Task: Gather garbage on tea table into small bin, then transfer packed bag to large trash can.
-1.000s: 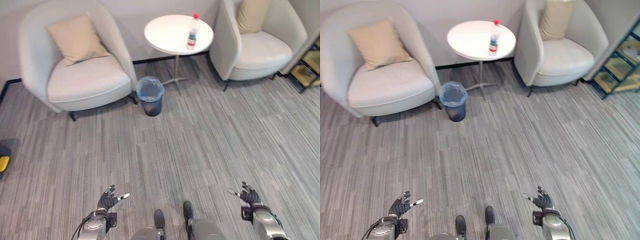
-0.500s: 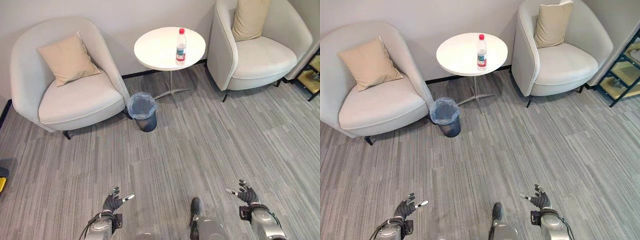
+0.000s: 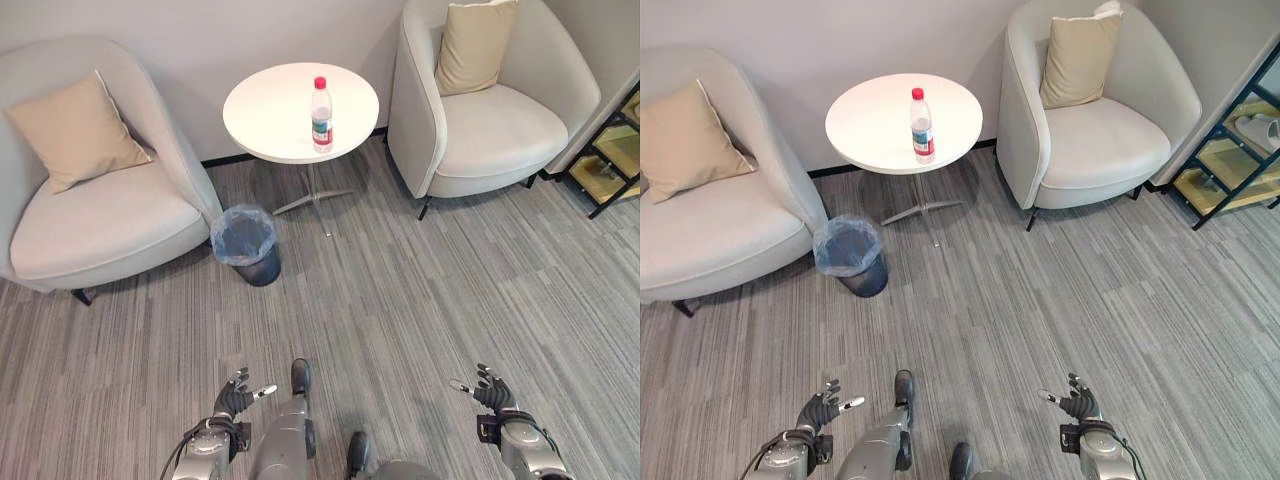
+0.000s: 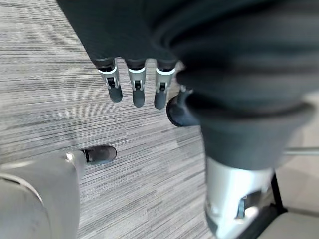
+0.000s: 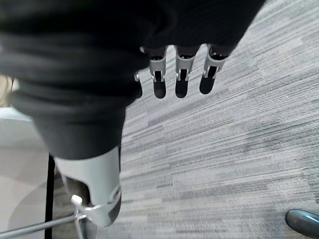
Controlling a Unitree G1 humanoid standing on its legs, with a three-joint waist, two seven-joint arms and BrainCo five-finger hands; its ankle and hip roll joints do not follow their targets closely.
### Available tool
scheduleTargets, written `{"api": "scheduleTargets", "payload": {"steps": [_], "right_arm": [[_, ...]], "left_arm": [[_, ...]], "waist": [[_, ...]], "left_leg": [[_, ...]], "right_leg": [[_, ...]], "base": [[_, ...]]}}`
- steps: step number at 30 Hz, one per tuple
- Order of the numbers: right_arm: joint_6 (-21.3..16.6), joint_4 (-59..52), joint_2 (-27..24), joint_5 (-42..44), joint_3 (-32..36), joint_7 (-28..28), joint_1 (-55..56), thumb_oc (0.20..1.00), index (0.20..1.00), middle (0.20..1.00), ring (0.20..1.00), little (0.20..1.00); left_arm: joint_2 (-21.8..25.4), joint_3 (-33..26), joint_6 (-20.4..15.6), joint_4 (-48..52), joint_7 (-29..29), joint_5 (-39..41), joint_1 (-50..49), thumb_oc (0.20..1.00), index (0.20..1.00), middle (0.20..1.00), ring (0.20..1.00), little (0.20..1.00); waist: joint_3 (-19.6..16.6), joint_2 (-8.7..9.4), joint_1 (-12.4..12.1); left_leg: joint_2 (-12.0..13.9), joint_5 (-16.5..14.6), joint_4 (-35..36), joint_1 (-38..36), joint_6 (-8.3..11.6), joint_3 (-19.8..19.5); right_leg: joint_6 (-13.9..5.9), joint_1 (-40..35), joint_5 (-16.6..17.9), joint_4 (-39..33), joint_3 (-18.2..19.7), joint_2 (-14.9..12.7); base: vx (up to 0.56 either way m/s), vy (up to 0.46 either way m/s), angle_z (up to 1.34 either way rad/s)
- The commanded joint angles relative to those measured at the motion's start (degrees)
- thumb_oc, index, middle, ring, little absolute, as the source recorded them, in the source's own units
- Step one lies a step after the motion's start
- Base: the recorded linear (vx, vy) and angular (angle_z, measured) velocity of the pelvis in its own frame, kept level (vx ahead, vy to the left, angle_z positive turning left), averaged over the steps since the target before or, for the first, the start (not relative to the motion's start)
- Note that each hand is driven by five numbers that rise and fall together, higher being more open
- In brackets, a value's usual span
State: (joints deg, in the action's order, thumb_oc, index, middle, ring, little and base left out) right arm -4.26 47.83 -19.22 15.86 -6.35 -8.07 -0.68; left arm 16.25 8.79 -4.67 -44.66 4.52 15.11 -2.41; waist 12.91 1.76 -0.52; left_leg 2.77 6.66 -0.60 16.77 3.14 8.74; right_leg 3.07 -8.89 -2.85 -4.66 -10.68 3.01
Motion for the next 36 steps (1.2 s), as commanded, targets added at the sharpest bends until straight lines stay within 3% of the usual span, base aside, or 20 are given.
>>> {"api": "scheduleTargets", "payload": {"steps": [1,5,6,7,9,11,13,14,16,17,18,20,21,22,24,25,27,28,31,36], "right_arm": [[-0.5,-3.2,-1.0,-0.4,0.6,0.2,0.6,1.0,1.0,1.0,1.0,1.0],[-0.3,-3.3,-0.4,-0.5,-0.3,0.9,-0.7,1.0,1.0,1.0,1.0,1.0],[-0.3,-4.2,0.0,-0.5,-0.8,1.2,-1.2,1.0,1.0,1.0,1.0,1.0],[-0.3,-4.2,0.0,-0.5,-0.8,1.2,-1.2,1.0,1.0,1.0,1.0,1.0],[-0.7,-4.9,0.1,-0.5,-1.0,1.5,-1.8,1.0,1.0,1.0,1.0,1.0],[-0.5,-4.9,0.2,-0.7,-1.4,1.7,-2.4,1.0,1.0,1.0,1.0,1.0],[-0.5,-5.1,0.0,-0.9,-1.7,1.8,-2.9,1.0,1.0,1.0,1.0,1.0],[-0.4,-5.3,-0.1,-1.3,-2.3,1.7,-3.3,1.0,1.0,1.0,1.0,1.0],[-0.4,-5.9,-0.4,-1.6,-2.8,1.8,-3.6,1.0,1.0,1.0,1.0,1.0],[-0.5,-7.6,-0.9,-1.6,-2.5,2.2,-2.6,1.0,1.0,1.0,1.0,1.0],[-1.0,-7.8,-1.2,-1.1,-2.0,2.1,-1.0,1.0,1.0,1.0,1.0,1.0],[-1.2,-8.1,-1.8,-0.3,-1.2,2.0,-0.2,1.0,1.0,1.0,1.0,1.0],[-1.7,-8.3,-2.2,1.0,-0.4,1.5,0.1,1.0,1.0,1.0,1.0,1.0],[-1.7,-7.9,-2.5,1.2,-0.3,1.3,0.2,1.0,1.0,1.0,1.0,1.0],[-1.6,-6.6,-2.7,1.5,-0.3,1.1,-0.1,1.0,1.0,1.0,1.0,1.0],[-1.5,-5.9,-2.8,2.1,-0.1,0.9,-0.4,1.0,1.0,1.0,1.0,1.0],[-1.2,-5.5,-3.0,2.2,-0.3,0.8,-0.6,1.0,1.0,1.0,1.0,1.0],[-1.1,-4.8,-2.7,1.9,-0.6,0.7,-0.7,1.0,1.0,1.0,1.0,1.0],[-0.8,-4.4,-2.4,1.1,-0.6,0.7,-0.6,1.0,1.0,1.0,1.0,1.0],[0.1,-4.1,-1.2,-0.9,-1.1,1.9,-0.5,1.0,1.0,1.0,1.0,1.0]], "left_arm": [[2.1,-0.3,-1.7,3.5,0.3,0.5,-0.3,1.0,1.0,1.0,1.0,1.0],[2.9,-0.8,-2.0,3.9,0.4,0.7,-0.5,1.0,1.0,1.0,1.0,1.0],[3.7,-0.9,-1.9,4.4,0.3,0.6,-0.4,1.0,1.0,1.0,1.0,1.0],[3.6,-0.9,-1.9,4.4,0.3,0.6,-0.4,1.0,1.0,1.0,1.0,1.0],[4.5,-1.5,-2.1,4.2,0.6,0.3,-0.2,1.0,1.0,1.0,1.0,1.0],[4.3,-1.5,-2.1,4.2,0.8,0.4,0.1,1.0,1.0,1.0,1.0,1.0],[4.1,-1.8,-2.3,3.6,1.0,0.6,0.3,1.0,1.0,1.0,1.0,1.0],[3.9,-1.6,-2.2,3.3,0.8,0.7,0.2,1.0,1.0,1.0,1.0,1.0],[2.9,-1.9,-2.3,1.3,0.9,1.3,0.6,1.0,1.0,1.0,1.0,1.0],[2.8,-2.2,-2.5,0.8,1.0,0.8,0.9,1.0,1.0,1.0,1.0,1.0],[2.0,-2.0,-2.5,0.7,0.8,0.6,0.1,1.0,1.0,1.0,1.0,1.0],[1.1,-1.6,-2.2,0.5,0.5,2.0,-0.1,1.0,1.0,1.0,1.0,1.0],[0.7,-0.6,-2.0,0.8,0.4,2.9,1.1,1.0,1.0,1.0,1.0,1.0],[0.6,-0.4,-2.0,1.0,0.2,2.9,1.6,1.0,1.0,1.0,1.0,1.0],[0.5,0.0,-1.8,0.1,0.1,2.8,2.3,1.0,1.0,1.0,1.0,1.0],[0.6,0.7,-1.7,-0.5,0.2,2.5,3.2,1.0,1.0,1.0,1.0,1.0],[0.8,1.1,-1.6,-0.3,0.1,2.4,3.5,1.0,1.0,1.0,1.0,1.0],[0.9,0.8,-1.5,-0.6,0.2,2.4,3.2,1.0,1.0,1.0,1.0,1.0],[1.0,0.8,-1.2,-0.6,0.2,2.0,2.5,1.0,1.0,1.0,1.0,1.0],[2.2,-1.3,-0.9,-2.3,-0.3,1.2,1.1,1.0,1.0,1.0,1.0,1.0]], "waist": [[-1.8,0.07,-1.5],[-3.1,1.35,-3.0],[-3.1,1.57,-3.2],[-3.3,1.47,-3.3],[-2.7,0.97,-2.9],[-2.2,-0.01,-2.4],[-1.6,-0.92,-1.8],[-1.0,-1.41,-1.5],[0.8,-1.18,0.4],[1.3,-1.35,1.8],[0.2,-1.59,2.1],[-1.2,-2.39,2.7],[-0.6,-2.46,3.2],[-0.3,-2.21,3.2],[0.3,-1.79,2.5],[0.1,-0.71,2.2],[0.3,-0.38,1.6],[0.5,-0.99,1.0],[-0.1,-1.04,1.0],[-3.2,-0.46,0.1]], "left_leg": [[0.1,-3.3,-4.0,-3.2,0.36,0.9],[-1.4,-6.8,-7.2,-3.0,-1.69,1.8],[-2.4,-8.6,-7.5,-4.0,-2.95,1.6],[-2.2,-8.5,-7.5,-3.7,-2.92,1.6],[-3.6,-10.6,-7.8,-5.5,-4.7,1.0],[-3.9,-11.7,-7.1,-7.5,-5.49,0.1],[-3.9,-12.6,-6.2,-9.8,-5.56,-0.4],[-3.8,-13.5,-5.7,-11.6,-5.41,-0.2],[-4.9,-15.3,-5.0,-16.9,-4.81,-1.3],[-5.7,-17.3,-5.1,-20.4,-3.93,-3.6],[-5.5,-19.2,-5.7,-22.2,-3.12,-5.5],[-3.1,-18.1,-6.9,-21.8,-0.91,-6.3],[-0.4,-13.0,-15.3,-17.8,1.8,-5.3],[1.1,-11.0,-18.0,-16.4,2.13,-4.3],[1.5,-11.4,-19.0,-13.9,1.51,-4.3],[0.5,-12.6,-15.9,-10.6,0.96,-3.7],[0.5,-11.2,-12.5,-8.2,1.09,-2.6],[1.2,-9.4,-7.9,-8.8,1.68,-2.1],[0.7,-9.2,-7.5,-10.1,1.59,-2.4],[-1.3,-11.1,-2.8,-16.5,-0.73,-1.2]], "right_leg": [[-7.1,-0.2,-7.8,5.5,3.8,-6.6],[-9.36,0.7,-6.7,7.7,5.4,-9.5],[-10.35,2.2,-6.0,11.9,6.0,-10.5],[-10.3,2.5,-5.9,11.8,6.1,-10.4],[-11.81,6.3,-3.2,19.3,7.3,-11.1],[-11.09,10.8,-2.2,22.3,7.6,-10.4],[-10.42,14.2,-2.4,20.7,4.8,-10.8],[-10.19,16.3,-1.4,17.6,1.5,-12.0],[-10.73,21.5,2.4,11.6,-0.6,-11.2],[-11.13,23.2,3.8,10.0,0.6,-10.3],[-9.82,21.2,4.4,9.8,2.3,-9.6],[-8.33,19.9,3.1,9.5,1.1,-8.8],[-6.27,17.9,1.1,9.5,-0.7,-8.6],[-5.17,15.9,-0.3,8.6,-1.3,-7.7],[-4.77,13.8,-1.5,7.6,-1.3,-7.2],[-5.02,12.2,-2.4,6.6,-1.9,-7.9],[-5.13,11.0,-3.0,6.4,-2.2,-8.0],[-5.3,10.0,-4.0,7.0,-2.3,-7.2],[-5.64,8.5,-4.0,7.5,-2.3,-7.2],[-7.15,5.7,-3.8,7.7,-1.2,-8.5]], "base": [[0.28,0.189,-0.38],[0.25,0.196,-0.22],[0.14,0.118,-0.18],[0.23,0.22,-0.13],[0.16,0.17,-0.04],[0.15,0.118,-0.07],[0.19,0.065,-0.06],[0.24,-0.003,-0.17],[0.62,-0.164,-0.16],[0.98,-0.379,0.41],[0.88,-0.468,0.96],[0.49,-0.381,2.24],[0.4,-0.388,1.77],[0.35,-0.356,0.86],[0.27,-0.174,0.3],[0.29,-0.098,-0.11],[0.23,0.006,-0.03],[0.15,0.049,-0.15],[0.17,0.124,-0.64],[0.16,0.166,0.22]]}}
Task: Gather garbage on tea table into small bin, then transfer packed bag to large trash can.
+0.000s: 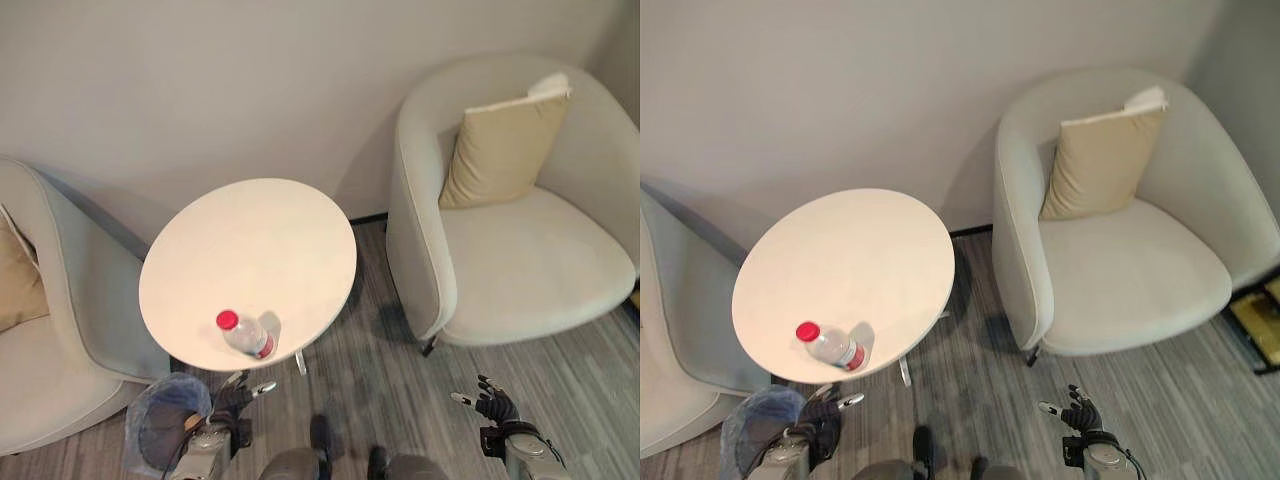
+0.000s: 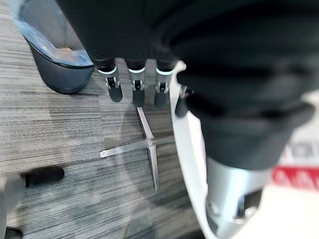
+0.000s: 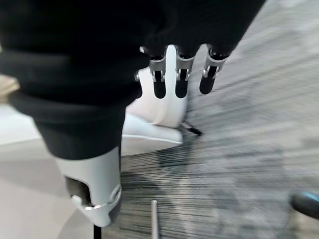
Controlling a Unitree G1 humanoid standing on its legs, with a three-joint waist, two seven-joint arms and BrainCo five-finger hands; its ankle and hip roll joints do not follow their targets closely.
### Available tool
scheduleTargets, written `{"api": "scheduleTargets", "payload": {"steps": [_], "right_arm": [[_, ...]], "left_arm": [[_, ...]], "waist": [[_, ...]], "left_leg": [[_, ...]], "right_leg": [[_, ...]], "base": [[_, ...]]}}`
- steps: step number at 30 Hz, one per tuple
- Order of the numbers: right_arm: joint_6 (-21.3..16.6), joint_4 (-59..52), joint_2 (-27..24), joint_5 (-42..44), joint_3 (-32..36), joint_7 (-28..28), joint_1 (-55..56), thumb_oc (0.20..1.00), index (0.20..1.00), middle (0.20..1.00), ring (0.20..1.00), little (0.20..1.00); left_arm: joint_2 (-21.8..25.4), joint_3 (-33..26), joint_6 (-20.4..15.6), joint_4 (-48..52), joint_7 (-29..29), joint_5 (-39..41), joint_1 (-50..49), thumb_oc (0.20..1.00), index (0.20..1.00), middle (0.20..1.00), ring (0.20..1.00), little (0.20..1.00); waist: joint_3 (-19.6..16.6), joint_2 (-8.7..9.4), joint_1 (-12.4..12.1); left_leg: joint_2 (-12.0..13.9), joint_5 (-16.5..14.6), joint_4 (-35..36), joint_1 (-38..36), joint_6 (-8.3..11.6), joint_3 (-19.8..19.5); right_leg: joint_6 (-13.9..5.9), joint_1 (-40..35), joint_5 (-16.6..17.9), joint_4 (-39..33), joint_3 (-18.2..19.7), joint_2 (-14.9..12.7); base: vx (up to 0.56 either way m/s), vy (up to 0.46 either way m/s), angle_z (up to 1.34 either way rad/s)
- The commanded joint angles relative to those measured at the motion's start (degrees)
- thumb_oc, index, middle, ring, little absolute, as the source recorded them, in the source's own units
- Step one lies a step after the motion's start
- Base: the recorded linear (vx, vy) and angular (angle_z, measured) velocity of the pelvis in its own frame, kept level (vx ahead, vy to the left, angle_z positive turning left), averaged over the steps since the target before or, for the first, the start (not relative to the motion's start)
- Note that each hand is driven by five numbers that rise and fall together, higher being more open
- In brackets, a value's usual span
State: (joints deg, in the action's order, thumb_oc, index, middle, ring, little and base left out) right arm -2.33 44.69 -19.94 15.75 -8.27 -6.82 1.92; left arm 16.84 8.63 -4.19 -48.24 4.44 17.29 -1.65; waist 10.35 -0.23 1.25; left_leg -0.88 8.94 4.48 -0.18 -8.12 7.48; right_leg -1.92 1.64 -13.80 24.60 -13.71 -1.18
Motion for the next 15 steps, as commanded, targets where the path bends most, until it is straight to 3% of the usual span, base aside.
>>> {"api": "scheduleTargets", "payload": {"steps": [1,8,15], "right_arm": [[-1.7,-1.0,-0.4,-1.0,0.7,0.8,-3.0,1.0,1.0,1.0,1.0,1.0],[-1.4,-1.9,-0.3,-2.9,-0.6,1.8,-2.7,1.0,1.0,1.0,1.0,1.0],[-1.7,-3.4,-2.1,-3.8,-0.9,0.9,-4.3,1.0,1.0,1.0,1.0,1.0]], "left_arm": [[1.7,-1.3,-1.3,1.2,-0.2,-1.2,0.1,1.0,1.0,1.0,1.0,1.0],[1.6,-2.0,-0.9,1.2,-1.0,-1.8,-1.9,1.0,1.0,1.0,1.0,1.0],[1.5,-1.4,-1.0,1.5,-1.0,-1.2,-0.4,1.0,1.0,1.0,1.0,1.0]], "waist": [[-0.8,1.59,-1.8],[-1.8,0.78,-2.6],[1.4,1.3,-3.1]], "left_leg": [[2.2,-13.6,-7.4,0.0,10.35,0.0],[1.7,-12.6,-4.1,-2.4,10.16,-1.6],[1.5,-12.7,-12.8,4.9,12.46,-2.9]], "right_leg": [[-2.33,-5.1,7.3,-21.7,1.9,-4.4],[-2.67,-6.1,7.6,-23.4,2.3,-4.2],[-1.88,-4.0,8.6,-23.9,-0.9,-6.0]], "base": [[0.08,0.096,0.66],[-0.02,0.008,0.12],[-0.17,-0.003,0.45]]}}
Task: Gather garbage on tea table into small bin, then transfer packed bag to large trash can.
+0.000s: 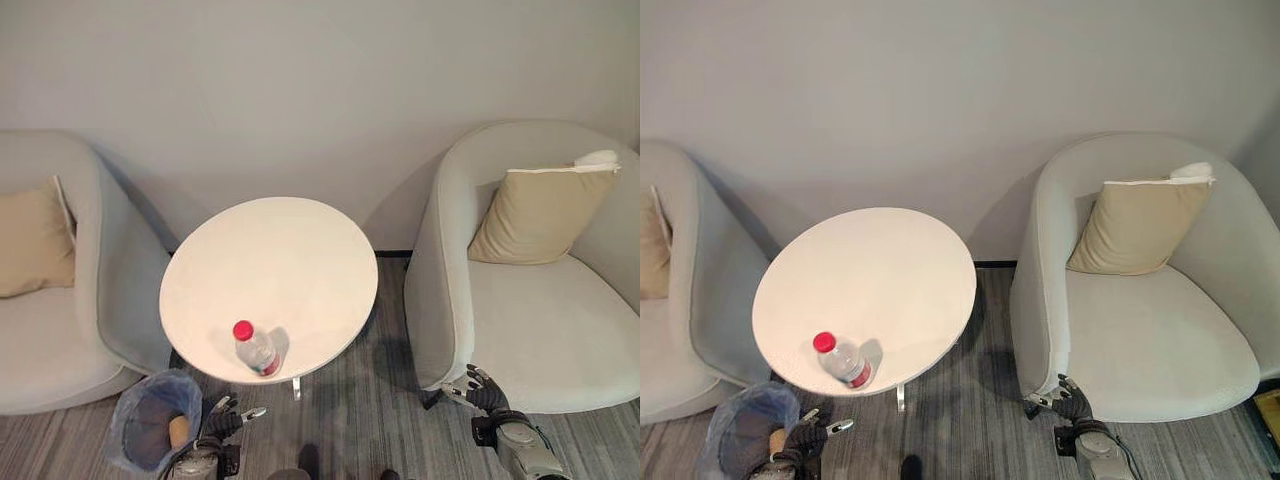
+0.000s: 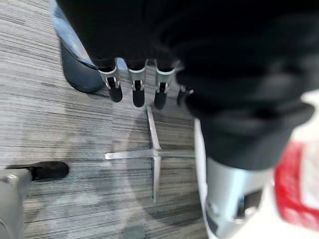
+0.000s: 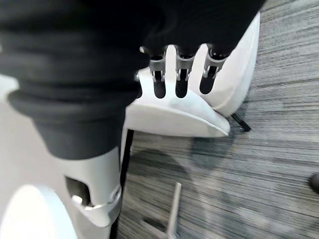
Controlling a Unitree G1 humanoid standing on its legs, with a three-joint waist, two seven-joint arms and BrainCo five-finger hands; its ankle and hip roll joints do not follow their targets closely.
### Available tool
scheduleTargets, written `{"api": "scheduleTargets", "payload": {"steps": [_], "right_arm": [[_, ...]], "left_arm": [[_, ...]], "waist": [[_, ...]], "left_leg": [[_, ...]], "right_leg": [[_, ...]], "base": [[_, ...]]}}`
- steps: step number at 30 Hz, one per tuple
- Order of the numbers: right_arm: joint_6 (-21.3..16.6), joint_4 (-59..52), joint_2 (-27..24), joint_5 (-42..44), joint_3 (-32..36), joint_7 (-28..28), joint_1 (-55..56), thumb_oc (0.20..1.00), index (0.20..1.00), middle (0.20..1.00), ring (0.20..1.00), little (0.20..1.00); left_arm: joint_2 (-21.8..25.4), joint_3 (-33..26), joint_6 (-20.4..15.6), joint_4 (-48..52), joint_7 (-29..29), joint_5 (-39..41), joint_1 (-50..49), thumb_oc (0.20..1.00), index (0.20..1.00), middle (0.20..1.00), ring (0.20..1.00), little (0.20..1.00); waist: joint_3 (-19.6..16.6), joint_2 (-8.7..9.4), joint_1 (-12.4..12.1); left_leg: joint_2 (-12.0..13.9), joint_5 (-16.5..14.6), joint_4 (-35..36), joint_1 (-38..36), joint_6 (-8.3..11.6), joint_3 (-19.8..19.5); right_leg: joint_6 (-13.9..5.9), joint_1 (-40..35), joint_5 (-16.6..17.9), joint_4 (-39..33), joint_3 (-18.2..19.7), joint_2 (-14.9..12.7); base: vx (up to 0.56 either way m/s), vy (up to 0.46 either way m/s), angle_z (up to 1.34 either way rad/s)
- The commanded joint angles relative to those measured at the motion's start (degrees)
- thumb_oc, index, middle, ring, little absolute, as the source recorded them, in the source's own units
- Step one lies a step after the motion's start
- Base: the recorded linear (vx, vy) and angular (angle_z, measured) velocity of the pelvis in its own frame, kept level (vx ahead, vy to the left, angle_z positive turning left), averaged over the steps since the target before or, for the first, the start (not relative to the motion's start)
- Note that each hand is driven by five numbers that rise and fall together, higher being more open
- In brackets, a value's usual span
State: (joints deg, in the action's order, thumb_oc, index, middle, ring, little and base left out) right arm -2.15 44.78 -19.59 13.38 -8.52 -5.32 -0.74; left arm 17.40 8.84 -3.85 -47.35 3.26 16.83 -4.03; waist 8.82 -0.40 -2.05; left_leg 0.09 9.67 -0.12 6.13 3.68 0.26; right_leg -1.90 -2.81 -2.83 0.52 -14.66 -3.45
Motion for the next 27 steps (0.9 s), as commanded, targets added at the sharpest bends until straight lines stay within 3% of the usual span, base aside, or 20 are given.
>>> {"api": "scheduleTargets", "payload": {"steps": [1,5,9,13,14,15,18,27], "right_arm": [[-1.8,-3.6,-2.5,-1.6,-0.4,-0.8,-1.8,1.0,1.0,1.0,1.0,1.0],[-1.7,-4.0,-2.9,-2.0,-0.3,-0.9,-2.1,1.0,1.0,1.0,1.0,1.0],[-1.3,-5.0,-2.1,-2.4,0.6,-0.7,-2.1,1.0,1.0,1.0,1.0,1.0],[-1.5,-9.2,-1.9,-4.6,-0.6,-1.0,-3.1,1.0,1.0,1.0,1.0,1.0],[-1.9,-12.2,-2.1,-6.5,-1.4,-1.2,-3.0,1.0,1.0,1.0,1.0,1.0],[-2.3,-15.6,-2.7,-8.0,-1.8,-1.2,-2.5,1.0,1.0,1.0,1.0,1.0],[-3.8,-24.7,-5.5,-14.5,-3.9,-1.7,-3.5,1.0,1.0,1.0,1.0,1.0],[-3.0,-26.7,-7.8,-20.8,-7.4,-1.5,-6.4,1.0,1.0,1.0,1.0,1.0]], "left_arm": [[0.8,-1.5,-1.3,0.8,0.3,-0.7,2.3,1.0,1.0,1.0,1.0,1.0],[0.1,-0.5,-1.5,0.2,0.5,-1.3,2.8,1.0,1.0,1.0,1.0,1.0],[0.0,0.1,-1.6,0.1,0.3,-2.1,3.5,1.0,1.0,1.0,1.0,1.0],[1.5,-0.9,-1.8,0.6,0.6,-3.1,3.4,1.0,1.0,1.0,1.0,1.0],[2.4,-2.1,-1.9,0.2,1.2,-3.6,3.3,1.0,1.0,1.0,1.0,1.0],[2.7,-3.0,-2.0,0.7,1.5,-3.5,2.9,1.0,1.0,1.0,1.0,1.0],[1.7,-3.0,-2.6,0.6,1.3,-3.7,2.1,1.0,1.0,1.0,1.0,1.0],[0.5,-1.8,-2.2,0.9,0.0,-5.0,-1.0,1.0,1.0,1.0,1.0,1.0]], "waist": [[3.0,1.59,0.5],[2.3,1.39,1.7],[1.3,0.4,2.2],[2.1,0.74,1.4],[2.7,0.58,1.3],[2.9,0.52,1.7],[3.3,0.43,2.2],[0.5,0.29,0.8]], "left_leg": [[1.9,-13.7,-8.6,-1.4,0.71,5.5],[8.0,-12.1,-6.6,-3.4,1.92,7.9],[6.6,-13.1,-3.7,-4.4,1.93,6.2],[2.9,-16.1,-4.5,-4.2,-0.89,6.8],[2.2,-16.3,-4.0,-4.9,-1.85,7.2],[1.5,-16.2,-3.1,-5.6,-2.59,7.0],[-0.5,-15.8,-2.6,-6.2,-3.47,5.7],[0.0,-15.5,-0.6,-8.6,-2.5,4.0]], "right_leg": [[-2.04,0.8,-2.2,0.4,-0.9,-4.6],[-3.16,1.1,-1.4,0.9,-3.4,-7.2],[-4.98,1.1,-0.1,1.3,-3.9,-9.7],[-6.54,4.1,1.7,4.1,-1.5,-13.4],[-6.54,6.0,1.4,7.2,0.9,-13.2],[-6.14,7.8,0.9,9.2,4.7,-10.6],[-4.72,9.2,-0.9,6.5,7.2,-4.5],[-4.12,3.0,0.0,0.0,6.2,-3.6]], "base": [[-0.14,0.143,0.61],[-0.02,0.245,0.5],[0.05,0.321,0.28],[0.01,0.367,-0.03],[0.01,0.388,-0.58],[0.04,0.273,-0.77],[0.05,0.082,-0.09],[0.12,-0.062,0.31]]}}
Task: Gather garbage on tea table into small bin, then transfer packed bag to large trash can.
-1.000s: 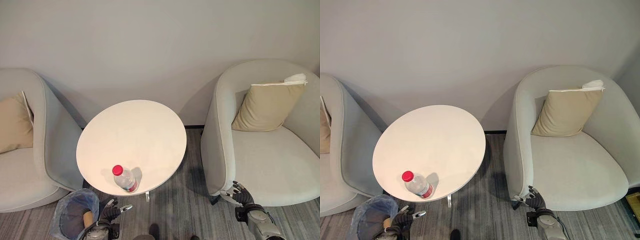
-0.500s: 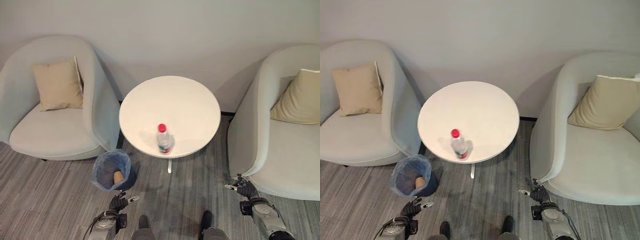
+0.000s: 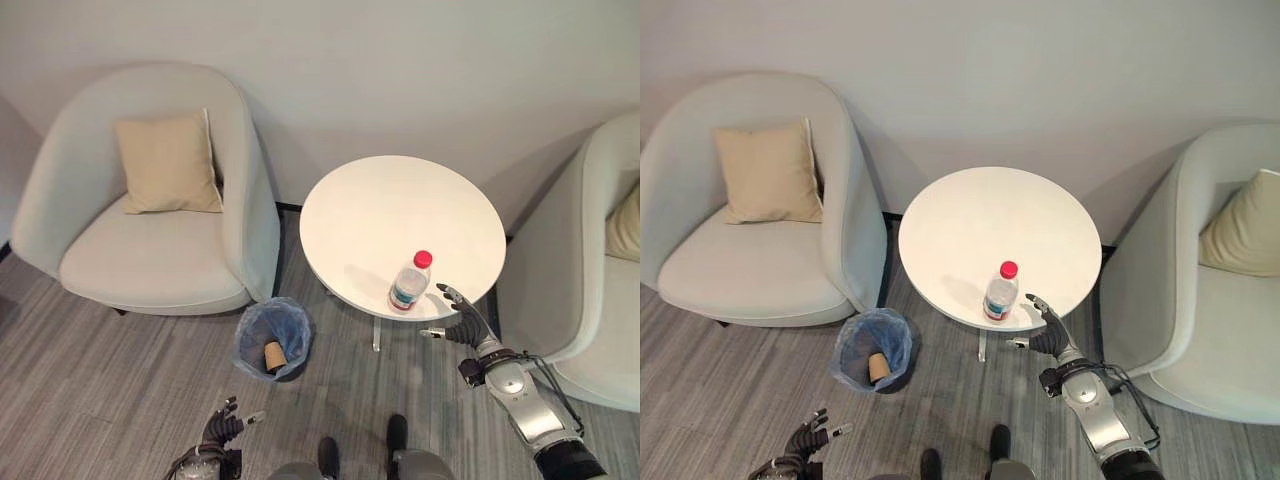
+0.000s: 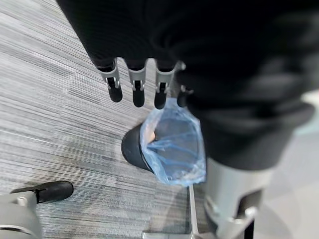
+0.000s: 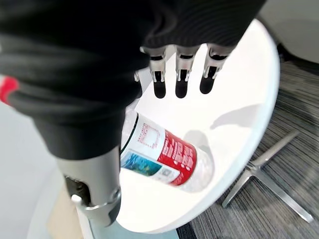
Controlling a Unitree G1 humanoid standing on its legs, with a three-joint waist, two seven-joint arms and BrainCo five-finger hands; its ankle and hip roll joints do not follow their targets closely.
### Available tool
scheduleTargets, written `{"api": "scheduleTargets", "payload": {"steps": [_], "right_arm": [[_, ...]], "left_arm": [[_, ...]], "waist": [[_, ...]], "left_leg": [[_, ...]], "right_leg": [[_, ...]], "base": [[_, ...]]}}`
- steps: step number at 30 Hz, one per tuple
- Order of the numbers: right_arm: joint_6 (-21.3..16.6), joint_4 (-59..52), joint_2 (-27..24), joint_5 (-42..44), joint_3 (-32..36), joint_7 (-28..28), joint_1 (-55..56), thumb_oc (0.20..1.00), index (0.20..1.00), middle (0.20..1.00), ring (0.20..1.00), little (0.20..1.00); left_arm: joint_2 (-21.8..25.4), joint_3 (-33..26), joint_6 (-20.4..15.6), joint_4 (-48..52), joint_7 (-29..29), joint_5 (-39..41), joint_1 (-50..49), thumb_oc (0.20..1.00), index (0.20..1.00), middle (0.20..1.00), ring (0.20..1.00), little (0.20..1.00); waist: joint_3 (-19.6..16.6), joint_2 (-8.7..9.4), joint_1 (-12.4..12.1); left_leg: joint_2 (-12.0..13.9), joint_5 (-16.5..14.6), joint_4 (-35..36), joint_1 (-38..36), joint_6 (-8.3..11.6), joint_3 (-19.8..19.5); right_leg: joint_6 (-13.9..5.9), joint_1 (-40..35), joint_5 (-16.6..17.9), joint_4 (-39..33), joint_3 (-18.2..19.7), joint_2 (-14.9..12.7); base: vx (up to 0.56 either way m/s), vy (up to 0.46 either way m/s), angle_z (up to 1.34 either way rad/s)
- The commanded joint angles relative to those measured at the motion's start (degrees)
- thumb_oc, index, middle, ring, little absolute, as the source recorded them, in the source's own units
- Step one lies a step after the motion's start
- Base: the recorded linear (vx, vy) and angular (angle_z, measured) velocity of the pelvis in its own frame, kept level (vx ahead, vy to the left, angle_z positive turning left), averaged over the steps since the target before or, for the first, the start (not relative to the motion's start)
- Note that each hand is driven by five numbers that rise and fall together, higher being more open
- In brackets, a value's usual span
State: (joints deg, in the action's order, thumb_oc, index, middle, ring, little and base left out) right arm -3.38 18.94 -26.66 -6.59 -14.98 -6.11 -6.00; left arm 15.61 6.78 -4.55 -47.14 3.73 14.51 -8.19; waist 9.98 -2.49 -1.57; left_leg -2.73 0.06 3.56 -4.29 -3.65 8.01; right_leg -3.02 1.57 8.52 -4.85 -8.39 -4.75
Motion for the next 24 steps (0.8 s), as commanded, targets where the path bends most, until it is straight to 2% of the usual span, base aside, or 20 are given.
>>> {"api": "scheduleTargets", "payload": {"steps": [1,11,16,17,24], "right_arm": [[-1.4,-0.1,-0.6,-1.0,-1.4,-1.0,-2.0,1.0,1.0,1.0,1.0,1.0],[-0.3,5.7,1.1,1.1,-4.5,-1.6,-8.5,1.0,1.0,1.0,1.0,1.0],[-0.1,8.9,2.9,3.1,-6.3,-3.7,-14.9,1.0,1.0,1.0,1.0,1.0],[-0.4,9.4,3.5,4.6,-5.7,-4.9,-16.5,0.2,0.2,0.2,0.2,0.2],[-2.3,2.8,2.7,8.8,-2.3,-5.8,-15.1,0.2,0.2,0.2,0.2,0.2]], "left_arm": [[2.3,0.5,-1.5,0.9,-0.7,-2.7,2.7,1.0,1.0,1.0,1.0,1.0],[3.0,1.6,-1.2,1.8,-1.3,-2.6,1.0,1.0,1.0,1.0,1.0,1.0],[3.6,2.7,-1.3,1.7,-0.9,-1.9,1.2,1.0,1.0,1.0,1.0,1.0],[3.7,2.9,-1.4,1.7,-0.7,-1.4,1.3,1.0,1.0,1.0,1.0,1.0],[3.6,2.1,-1.0,1.5,-0.5,-0.8,1.1,1.0,1.0,1.0,1.0,1.0]], "waist": [[-0.9,2.25,0.0],[-0.8,1.41,-2.2],[0.1,1.04,-4.5],[0.4,0.8,-5.1],[0.7,0.77,-5.7]], "left_leg": [[2.8,-5.8,-3.6,1.1,4.87,-3.9],[2.4,-5.2,-1.9,0.7,4.84,-5.6],[2.1,-4.5,-2.1,2.4,4.91,-7.3],[2.0,-4.2,-2.2,3.0,5.01,-7.9],[2.3,-3.4,-1.9,3.9,5.61,-9.8]], "right_leg": [[-3.08,-2.1,-11.4,5.0,-0.5,-2.4],[-3.38,-3.0,-11.7,4.1,-2.0,-3.0],[-3.24,-2.5,-11.7,4.0,-3.3,-3.3],[-3.2,-2.3,-11.7,3.9,-3.9,-3.3],[-2.62,-2.6,-12.4,4.0,-5.9,-3.3]], "base": [[0.11,-0.01,0.02],[0.05,0.006,0.09],[0.0,-0.009,0.25],[-0.04,-0.027,0.21],[-0.01,-0.043,0.34]]}}
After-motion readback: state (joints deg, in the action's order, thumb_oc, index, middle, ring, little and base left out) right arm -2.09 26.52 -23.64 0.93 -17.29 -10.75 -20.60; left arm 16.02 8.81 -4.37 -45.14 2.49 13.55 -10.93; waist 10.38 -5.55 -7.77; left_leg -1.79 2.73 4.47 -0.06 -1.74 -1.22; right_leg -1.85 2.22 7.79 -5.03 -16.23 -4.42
